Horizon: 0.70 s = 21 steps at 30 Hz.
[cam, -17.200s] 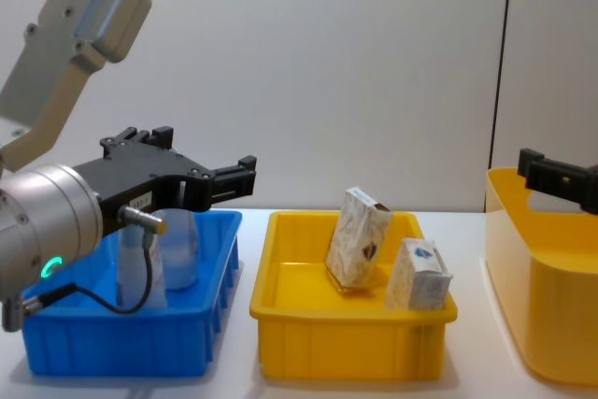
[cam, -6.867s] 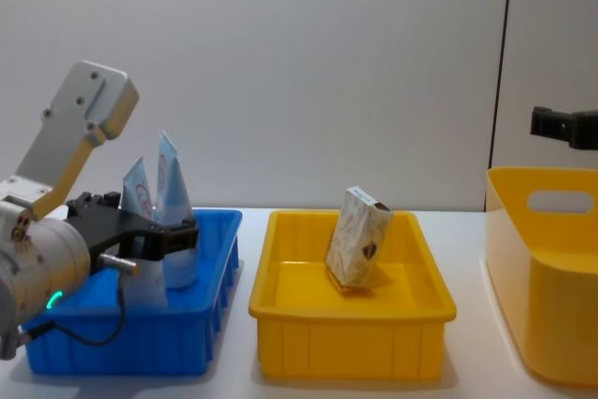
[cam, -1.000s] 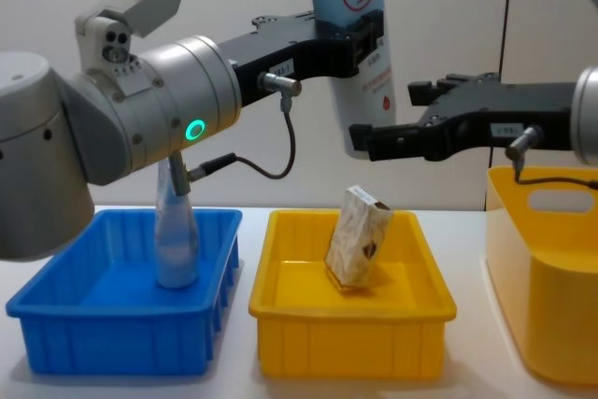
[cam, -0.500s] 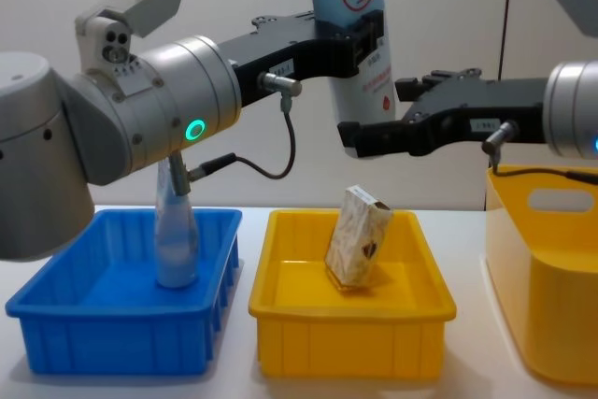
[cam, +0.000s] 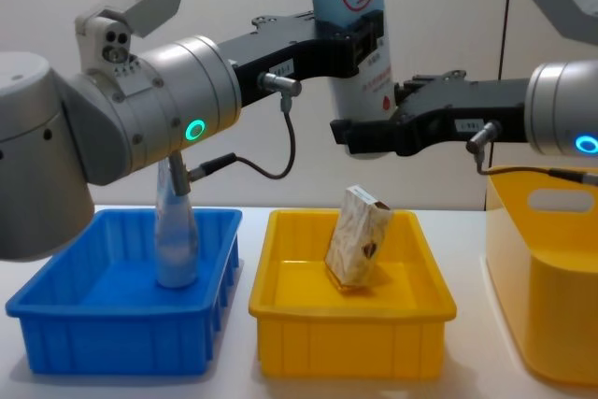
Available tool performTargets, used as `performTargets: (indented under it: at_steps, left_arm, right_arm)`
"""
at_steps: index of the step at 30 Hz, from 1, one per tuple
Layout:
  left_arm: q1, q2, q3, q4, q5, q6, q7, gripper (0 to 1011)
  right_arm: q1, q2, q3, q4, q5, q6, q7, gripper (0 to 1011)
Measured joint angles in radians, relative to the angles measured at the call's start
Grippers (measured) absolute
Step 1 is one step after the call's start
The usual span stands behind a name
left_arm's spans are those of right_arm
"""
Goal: Bimanual collaborative sorting of washing and personal care products
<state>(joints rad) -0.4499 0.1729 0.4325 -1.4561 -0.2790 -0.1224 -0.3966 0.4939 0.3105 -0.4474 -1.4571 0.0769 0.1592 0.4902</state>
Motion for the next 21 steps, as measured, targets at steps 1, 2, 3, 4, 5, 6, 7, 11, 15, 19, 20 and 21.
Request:
performTargets:
  at_steps: [1, 2, 3, 4, 5, 6, 7, 11, 15, 19, 20, 21]
  left_arm:
    - [0.0, 0.0, 0.0, 0.0, 0.0, 0.0, 0.0, 258]
    - [0.0, 0.0, 0.0, 0.0, 0.0, 0.0, 0.0, 257]
    - [0.0, 0.0, 0.0, 0.0, 0.0, 0.0, 0.0, 258]
    - [0.0, 0.0, 0.0, 0.0, 0.0, 0.0, 0.0, 258]
    - [0.0, 0.0, 0.0, 0.0, 0.0, 0.0, 0.0, 258]
    - [0.0, 0.0, 0.0, 0.0, 0.0, 0.0, 0.0, 260]
    - [0.0, 0.0, 0.0, 0.0, 0.0, 0.0, 0.0, 280]
    - [0.0, 0.0, 0.0, 0.0, 0.0, 0.0, 0.0, 387]
    - [0.0, 0.0, 0.0, 0.0, 0.0, 0.0, 0.0, 503]
    - [0.0, 0.0, 0.0, 0.0, 0.0, 0.0, 0.0, 640]
    - [0.0, 0.0, 0.0, 0.0, 0.0, 0.0, 0.0, 656]
    - [0.0, 0.0, 0.0, 0.0, 0.0, 0.0, 0.0, 705]
  right_arm:
    - [0.002, 0.0, -0.001, 0.002, 0.002, 0.0, 0.001, 816]
    - [0.003, -0.001, -0.002, 0.004, 0.002, -0.001, 0.001, 804]
    - [0.007, -0.001, -0.004, 0.008, 0.005, -0.001, 0.004, 739]
    - [0.008, -0.001, -0.005, 0.01, 0.006, -0.002, 0.005, 725]
    - [0.01, -0.002, -0.006, 0.011, 0.007, -0.002, 0.005, 701]
    - [0.012, -0.002, -0.007, 0.014, 0.009, -0.002, 0.007, 684]
    - [0.013, -0.002, -0.008, 0.014, 0.01, -0.003, 0.007, 650]
    - [0.017, -0.003, -0.012, 0.019, 0.015, -0.004, 0.009, 628]
    - [0.02, -0.004, -0.015, 0.021, 0.02, -0.004, 0.009, 626]
    - [0.02, -0.005, -0.017, 0.022, 0.023, -0.004, 0.005, 624]
    - [0.02, -0.005, -0.018, 0.022, 0.024, -0.004, 0.003, 624]
    - [0.02, -0.006, -0.018, 0.022, 0.026, -0.004, -0.001, 622]
